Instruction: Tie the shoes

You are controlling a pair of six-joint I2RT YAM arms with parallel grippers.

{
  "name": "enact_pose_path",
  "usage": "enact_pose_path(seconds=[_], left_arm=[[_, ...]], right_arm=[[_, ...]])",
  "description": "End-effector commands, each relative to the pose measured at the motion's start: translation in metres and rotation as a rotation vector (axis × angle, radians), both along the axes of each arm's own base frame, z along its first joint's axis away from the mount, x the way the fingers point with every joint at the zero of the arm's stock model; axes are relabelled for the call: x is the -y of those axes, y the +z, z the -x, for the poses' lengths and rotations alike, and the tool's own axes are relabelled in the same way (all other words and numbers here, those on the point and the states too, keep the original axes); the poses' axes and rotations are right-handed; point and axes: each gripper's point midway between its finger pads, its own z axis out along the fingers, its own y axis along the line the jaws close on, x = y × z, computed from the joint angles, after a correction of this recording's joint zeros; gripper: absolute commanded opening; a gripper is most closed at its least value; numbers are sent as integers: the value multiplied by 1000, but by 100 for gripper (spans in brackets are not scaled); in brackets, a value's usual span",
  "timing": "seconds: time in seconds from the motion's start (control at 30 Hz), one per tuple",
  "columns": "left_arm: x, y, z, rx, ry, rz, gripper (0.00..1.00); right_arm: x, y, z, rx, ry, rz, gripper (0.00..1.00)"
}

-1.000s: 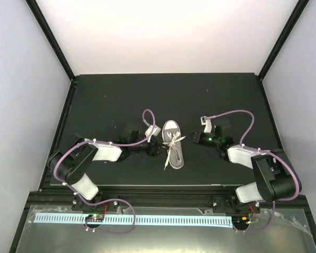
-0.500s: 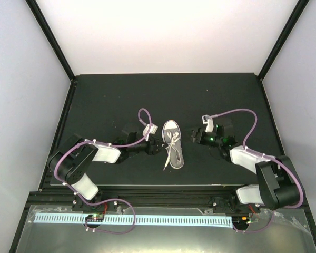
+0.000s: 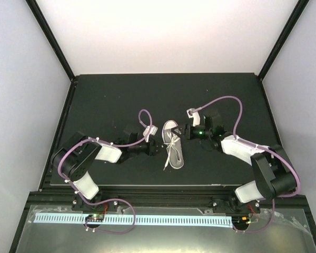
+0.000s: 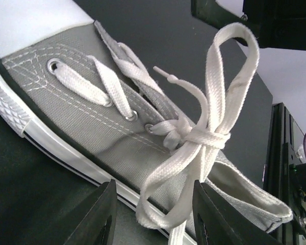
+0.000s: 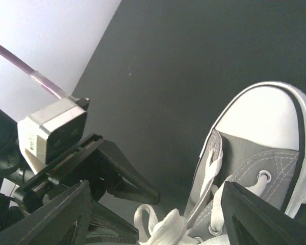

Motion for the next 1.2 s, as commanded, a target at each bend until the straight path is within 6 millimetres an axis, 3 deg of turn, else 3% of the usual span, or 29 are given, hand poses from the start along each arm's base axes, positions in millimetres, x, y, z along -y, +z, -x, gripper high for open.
enact_pose_path(seconds=[0.0,0.3,0.4,0.53,0.6,0.87,1.17], left_arm=[[4,4,-8,8,8,26,40],[7,3,-7,-6,-10,39,23],[8,5,-7,-5,-16,45,16],[8,5,-7,-4,-16,46,3],[7,5,-7,-3,-8,40,2],[-11,-6,-8,-11,74,-40,2],[-34,-18,-17,-35,192,-108,2]], right_arm=[[-10,-6,-2,-10,37,8,70],[-22,-20,0,-48,77,20,54],[-23,-22,1,-58,88,14,40],[-24,-18,-1,-51,81,5,14],[-22,-15,-3,-49,60,4,3],[9,-30,-19,-106,-139,75,2],[32,-39,-24,-138,-222,89,2]])
